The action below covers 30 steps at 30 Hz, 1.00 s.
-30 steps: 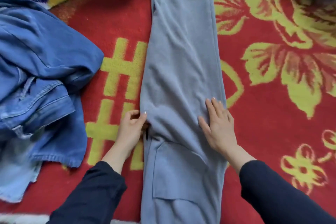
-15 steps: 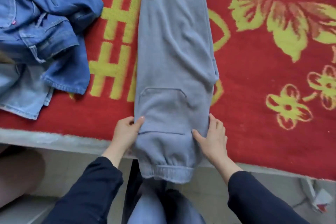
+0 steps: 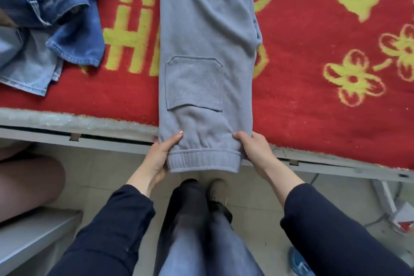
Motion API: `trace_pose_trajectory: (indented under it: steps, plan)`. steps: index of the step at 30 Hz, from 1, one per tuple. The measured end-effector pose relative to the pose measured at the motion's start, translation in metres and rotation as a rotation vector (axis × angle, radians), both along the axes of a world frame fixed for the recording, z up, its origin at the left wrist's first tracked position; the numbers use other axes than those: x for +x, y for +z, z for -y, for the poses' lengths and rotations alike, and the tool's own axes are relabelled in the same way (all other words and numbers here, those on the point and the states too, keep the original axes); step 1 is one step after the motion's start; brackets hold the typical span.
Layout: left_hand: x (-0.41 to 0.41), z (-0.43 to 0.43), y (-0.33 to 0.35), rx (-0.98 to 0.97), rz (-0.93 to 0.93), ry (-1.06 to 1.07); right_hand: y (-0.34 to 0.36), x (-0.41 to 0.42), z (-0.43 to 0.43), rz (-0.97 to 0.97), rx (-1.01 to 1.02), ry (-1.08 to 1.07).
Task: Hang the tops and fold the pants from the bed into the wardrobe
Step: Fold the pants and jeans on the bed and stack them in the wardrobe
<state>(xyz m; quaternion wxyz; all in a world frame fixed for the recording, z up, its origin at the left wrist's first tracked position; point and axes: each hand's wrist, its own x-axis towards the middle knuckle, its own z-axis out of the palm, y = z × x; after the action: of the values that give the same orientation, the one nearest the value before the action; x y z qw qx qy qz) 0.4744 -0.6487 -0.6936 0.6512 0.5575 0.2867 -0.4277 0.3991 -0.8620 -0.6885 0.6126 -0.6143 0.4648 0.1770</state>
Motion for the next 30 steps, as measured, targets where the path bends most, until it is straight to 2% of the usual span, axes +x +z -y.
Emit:
trace_pose_trajectory:
  steps: [3,5,9,12,15,17,19,21,24,26,29,30]
  plan:
    - [-0.015,-0.001,0.015,-0.152,0.012,0.106,0.011,-0.008,0.0,0.063,0.031,-0.058]
    - [-0.027,0.002,0.023,-0.066,0.038,0.093,0.022,-0.018,-0.002,0.08,0.034,-0.078]
    - [-0.071,-0.001,0.05,0.289,0.142,-0.191,0.049,-0.065,-0.017,-0.11,-0.042,0.023]
    - [-0.109,-0.02,0.087,0.263,0.101,-0.348,0.077,-0.106,-0.019,-0.274,0.012,0.144]
    - [-0.114,-0.024,0.114,0.187,0.106,-0.465,0.094,-0.116,-0.008,-0.229,0.038,0.26]
    - [-0.091,-0.016,0.121,0.229,0.11,-0.448,0.104,-0.098,0.003,-0.21,0.061,0.202]
    - [-0.057,-0.003,0.128,0.232,0.018,-0.39,0.12,-0.066,0.017,-0.201,0.085,0.1]
    - [-0.02,0.009,0.139,0.135,-0.035,-0.297,0.132,-0.031,0.035,-0.162,0.088,0.04]
    - [0.042,0.027,0.151,0.069,0.037,-0.182,0.142,0.025,0.057,-0.08,0.174,-0.057]
    - [0.083,0.036,0.15,-0.002,0.019,-0.121,0.141,0.064,0.07,-0.034,0.239,-0.129]
    - [0.145,0.049,0.145,-0.142,0.009,-0.142,0.134,0.124,0.089,0.083,0.288,-0.17]
    - [0.165,0.055,0.14,-0.134,0.051,-0.188,0.131,0.143,0.095,0.109,0.268,-0.132]
